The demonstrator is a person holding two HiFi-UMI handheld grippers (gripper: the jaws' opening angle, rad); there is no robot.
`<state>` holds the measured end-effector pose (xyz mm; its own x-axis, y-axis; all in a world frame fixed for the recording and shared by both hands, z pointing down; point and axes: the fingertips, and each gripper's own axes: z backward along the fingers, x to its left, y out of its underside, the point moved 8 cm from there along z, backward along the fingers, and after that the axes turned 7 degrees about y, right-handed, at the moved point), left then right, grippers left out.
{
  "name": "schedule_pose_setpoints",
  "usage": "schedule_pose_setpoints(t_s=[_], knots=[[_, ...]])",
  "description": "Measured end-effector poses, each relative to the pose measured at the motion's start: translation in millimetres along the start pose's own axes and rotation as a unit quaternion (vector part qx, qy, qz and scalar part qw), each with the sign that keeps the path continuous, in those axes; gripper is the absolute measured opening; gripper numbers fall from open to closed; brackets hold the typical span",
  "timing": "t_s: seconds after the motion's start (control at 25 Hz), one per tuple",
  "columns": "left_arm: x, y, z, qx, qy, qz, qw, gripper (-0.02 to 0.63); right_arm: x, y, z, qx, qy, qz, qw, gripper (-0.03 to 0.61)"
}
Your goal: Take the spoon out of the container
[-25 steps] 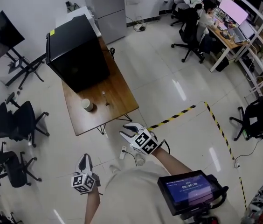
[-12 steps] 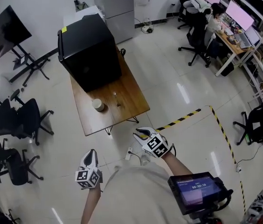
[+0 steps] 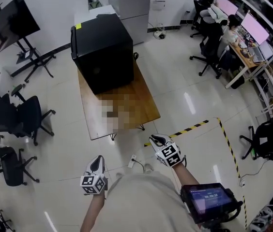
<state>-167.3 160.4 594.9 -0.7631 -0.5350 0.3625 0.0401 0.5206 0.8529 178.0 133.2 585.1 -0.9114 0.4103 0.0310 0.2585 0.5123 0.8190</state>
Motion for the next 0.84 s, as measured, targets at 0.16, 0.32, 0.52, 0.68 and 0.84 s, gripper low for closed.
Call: schedule_pose_setpoints(t_s=[0.16,0.32,0.52,0.68,0.84], knots=[[2,1,-3,0.004,0.01,-0.003,0.9999,0.0,6,-2,-7,-0.007,-0.012,-0.03,0.999,0.041],[-1,3,-2,0.011,0.017,-0.003,0.9998,0.0,13,-2,-9,-0.009,-0.025,-0.057,0.998,0.041],[0,7,0,0.015,0.014,0.002,0.9998,0.0,22,2,-13,0.003,-0.028,-0.032,0.999,0.041],[-3,8,-1,0.018,0.018,0.0,0.9997,0.0,21,9,-12,0.008,-0.025,-0.034,0.999,0.041],[-9,9,-6,0.022,0.026,-0.008,0.9994,0.0,18,18,-12,0.014,-0.019,-0.041,0.999,0.026]])
